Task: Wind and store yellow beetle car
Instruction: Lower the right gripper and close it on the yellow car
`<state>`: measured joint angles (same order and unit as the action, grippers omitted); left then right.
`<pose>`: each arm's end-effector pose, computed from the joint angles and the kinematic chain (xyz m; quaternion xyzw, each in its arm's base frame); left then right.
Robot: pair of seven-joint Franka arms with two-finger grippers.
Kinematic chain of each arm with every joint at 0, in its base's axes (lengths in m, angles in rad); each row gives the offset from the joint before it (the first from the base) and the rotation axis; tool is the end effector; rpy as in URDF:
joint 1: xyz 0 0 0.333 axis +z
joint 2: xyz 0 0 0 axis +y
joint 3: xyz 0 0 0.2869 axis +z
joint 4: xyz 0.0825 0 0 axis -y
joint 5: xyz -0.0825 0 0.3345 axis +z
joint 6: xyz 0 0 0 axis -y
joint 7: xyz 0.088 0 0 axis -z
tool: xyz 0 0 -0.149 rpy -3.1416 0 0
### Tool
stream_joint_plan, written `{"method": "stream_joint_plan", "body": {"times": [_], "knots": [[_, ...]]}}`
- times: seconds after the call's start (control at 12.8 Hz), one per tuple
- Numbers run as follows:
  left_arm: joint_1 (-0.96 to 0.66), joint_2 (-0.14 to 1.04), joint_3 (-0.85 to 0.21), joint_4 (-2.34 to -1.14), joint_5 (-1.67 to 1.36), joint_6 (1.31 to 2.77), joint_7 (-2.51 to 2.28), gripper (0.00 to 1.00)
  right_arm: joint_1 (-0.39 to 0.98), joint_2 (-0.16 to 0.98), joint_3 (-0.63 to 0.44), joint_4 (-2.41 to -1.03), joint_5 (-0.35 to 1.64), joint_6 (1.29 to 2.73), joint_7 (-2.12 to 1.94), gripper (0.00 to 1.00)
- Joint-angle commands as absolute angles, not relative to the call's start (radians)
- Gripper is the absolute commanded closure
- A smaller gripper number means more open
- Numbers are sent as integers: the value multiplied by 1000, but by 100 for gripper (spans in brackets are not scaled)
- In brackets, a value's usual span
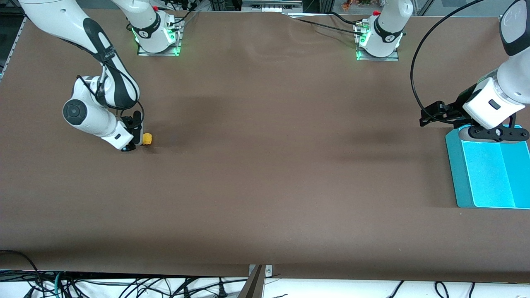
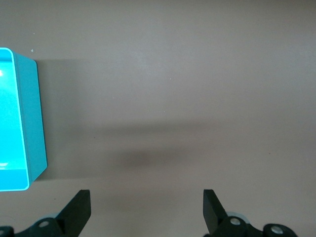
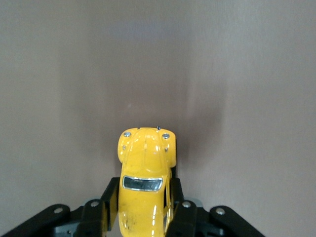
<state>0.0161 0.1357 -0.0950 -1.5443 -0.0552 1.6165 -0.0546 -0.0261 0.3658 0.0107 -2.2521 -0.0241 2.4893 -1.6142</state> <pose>0.5382 -0.0480 0.4980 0.9989 -0.0098 -0.0336 0.0318 0.4865 -0.0077 0.1640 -0.6886 -0.7222 0.0475 0.0435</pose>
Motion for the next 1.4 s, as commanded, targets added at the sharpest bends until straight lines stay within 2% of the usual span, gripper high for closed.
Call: {"method": "stream_joint_plan", "body": {"times": [0.0,0.55,1.32], "knots": [[15,149,-94,-1513,-72,1595,-35,0,-49,420,-46,-2261,-29,2490,-1675,92],[14,149,-95,-1513,-72,1595,-35,0,-81,474,-218,-2260,-23,2517,-1934,91],[9,150,-98,-1513,-72,1595,-35,0,-141,509,-301,-2257,-23,2571,-1960,89]]}}
